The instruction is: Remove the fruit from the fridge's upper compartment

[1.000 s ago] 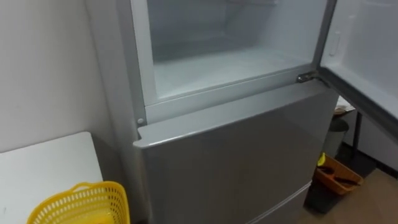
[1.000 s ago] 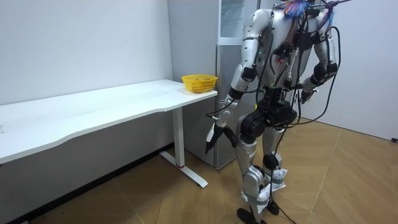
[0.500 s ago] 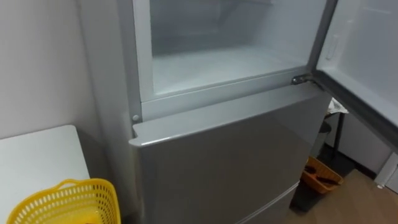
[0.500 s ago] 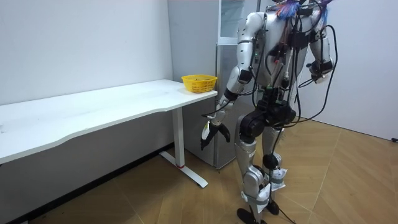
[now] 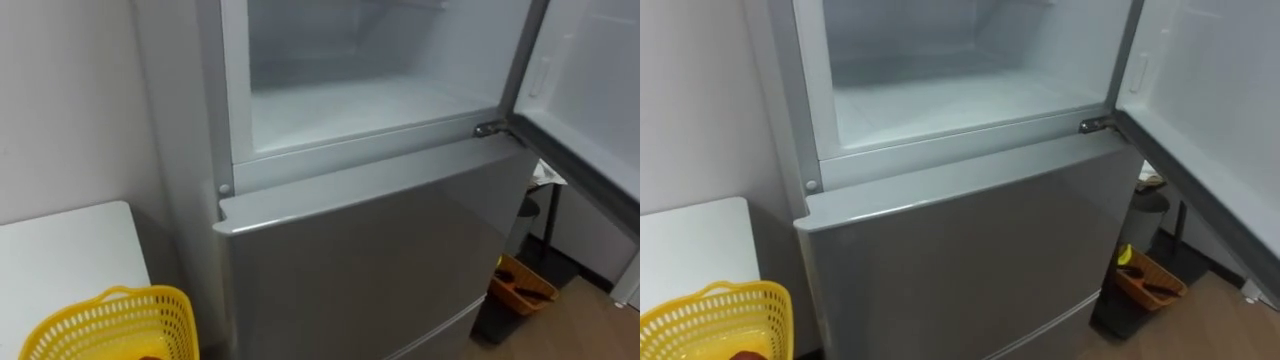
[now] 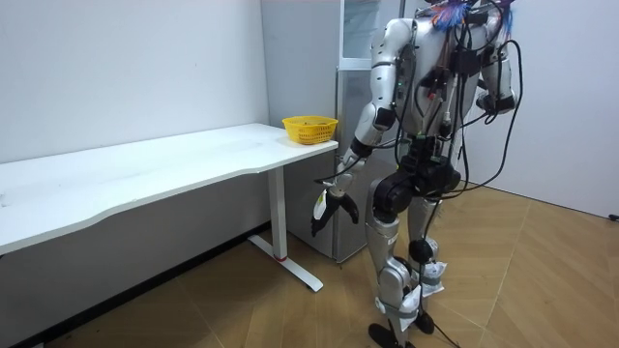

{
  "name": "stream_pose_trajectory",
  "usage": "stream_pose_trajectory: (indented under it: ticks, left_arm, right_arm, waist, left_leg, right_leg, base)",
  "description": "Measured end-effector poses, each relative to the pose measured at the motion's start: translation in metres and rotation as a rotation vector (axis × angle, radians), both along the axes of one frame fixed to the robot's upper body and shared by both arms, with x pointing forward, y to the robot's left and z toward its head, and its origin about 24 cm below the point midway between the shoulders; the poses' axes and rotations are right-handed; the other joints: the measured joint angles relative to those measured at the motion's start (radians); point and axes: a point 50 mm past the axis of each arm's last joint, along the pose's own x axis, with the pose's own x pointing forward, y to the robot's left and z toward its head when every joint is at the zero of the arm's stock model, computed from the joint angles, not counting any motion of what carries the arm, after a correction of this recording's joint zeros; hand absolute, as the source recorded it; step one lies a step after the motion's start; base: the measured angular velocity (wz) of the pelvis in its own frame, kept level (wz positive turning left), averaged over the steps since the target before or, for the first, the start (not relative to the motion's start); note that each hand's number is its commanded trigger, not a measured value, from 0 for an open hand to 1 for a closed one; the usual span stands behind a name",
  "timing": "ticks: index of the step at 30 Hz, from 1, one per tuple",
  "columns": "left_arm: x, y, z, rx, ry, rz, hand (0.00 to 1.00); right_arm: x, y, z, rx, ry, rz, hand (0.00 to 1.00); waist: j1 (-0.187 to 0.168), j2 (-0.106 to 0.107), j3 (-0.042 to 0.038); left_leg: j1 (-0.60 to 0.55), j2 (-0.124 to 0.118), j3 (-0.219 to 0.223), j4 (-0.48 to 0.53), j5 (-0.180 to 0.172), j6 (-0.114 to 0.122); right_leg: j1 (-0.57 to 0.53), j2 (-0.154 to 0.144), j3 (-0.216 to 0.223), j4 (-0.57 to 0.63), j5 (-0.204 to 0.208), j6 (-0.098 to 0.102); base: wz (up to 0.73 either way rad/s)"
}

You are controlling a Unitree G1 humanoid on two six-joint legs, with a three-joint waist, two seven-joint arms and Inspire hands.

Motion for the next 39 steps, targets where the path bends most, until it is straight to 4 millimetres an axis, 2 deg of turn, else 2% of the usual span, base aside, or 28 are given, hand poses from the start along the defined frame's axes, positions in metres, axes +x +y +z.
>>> stream_pose_trajectory:
  ticks: [5, 15, 20, 23, 36, 39]
  left_arm:
    - [-0.003, 0.000, -0.001, -0.001, 0.014, 0.004, 0.00]
    - [-0.009, -0.001, -0.004, -0.006, 0.044, 0.014, 0.00]
    - [-0.009, -0.001, -0.004, -0.005, 0.043, 0.017, 0.00]
    - [-0.009, -0.002, -0.004, 0.000, 0.041, 0.019, 0.00]
    - [-0.006, -0.002, -0.004, 0.000, 0.035, 0.015, 0.00]
    - [-0.003, -0.002, -0.004, 0.000, 0.028, 0.013, 0.00]
  right_arm:
    - [0.011, 0.004, 0.015, -0.061, -0.095, 0.061, 0.00]
    - [0.026, 0.008, 0.030, -0.102, -0.189, 0.111, 0.00]
    - [0.033, 0.010, 0.052, -0.143, -0.273, 0.126, 0.00]
    - [0.032, 0.009, 0.062, -0.176, -0.300, 0.129, 0.00]
    - [0.035, 0.012, 0.066, -0.268, -0.247, 0.144, 0.00]
    - [0.036, 0.013, 0.066, -0.313, -0.214, 0.146, 0.00]
  waist:
    - [0.000, 0.000, -0.0007]
    - [-0.005, 0.002, -0.0012]
    - [-0.008, 0.014, -0.0067]
    - [-0.009, 0.016, -0.0064]
    - [0.001, 0.016, -0.0031]
    - [0.004, 0.008, 0.0016]
  left_leg:
    - [0.002, 0.000, -0.001, 0.001, 0.000, 0.000]
    - [0.002, 0.000, -0.003, 0.001, 0.000, 0.000]
    - [0.004, 0.000, -0.005, 0.001, 0.000, 0.000]
    - [0.002, 0.000, -0.015, 0.006, 0.000, 0.000]
    - [0.003, -0.001, -0.018, 0.010, 0.000, 0.000]
    - [0.002, -0.001, -0.018, 0.009, 0.000, 0.000]
  right_leg:
    - [0.004, 0.000, -0.001, 0.000, 0.000, 0.000]
    - [0.005, -0.003, -0.009, -0.002, 0.000, 0.000]
    - [0.010, -0.003, -0.013, -0.005, 0.000, 0.000]
    - [0.013, -0.005, -0.023, -0.005, 0.000, -0.001]
    - [0.013, -0.007, -0.027, -0.003, -0.001, -0.001]
    - [0.013, -0.007, -0.031, -0.003, -0.002, -0.002]
  base:
    - [0.00]
    - [0.00]
    - [0.01]
    - [0.09]
    - [0.01]
    - [0.00]
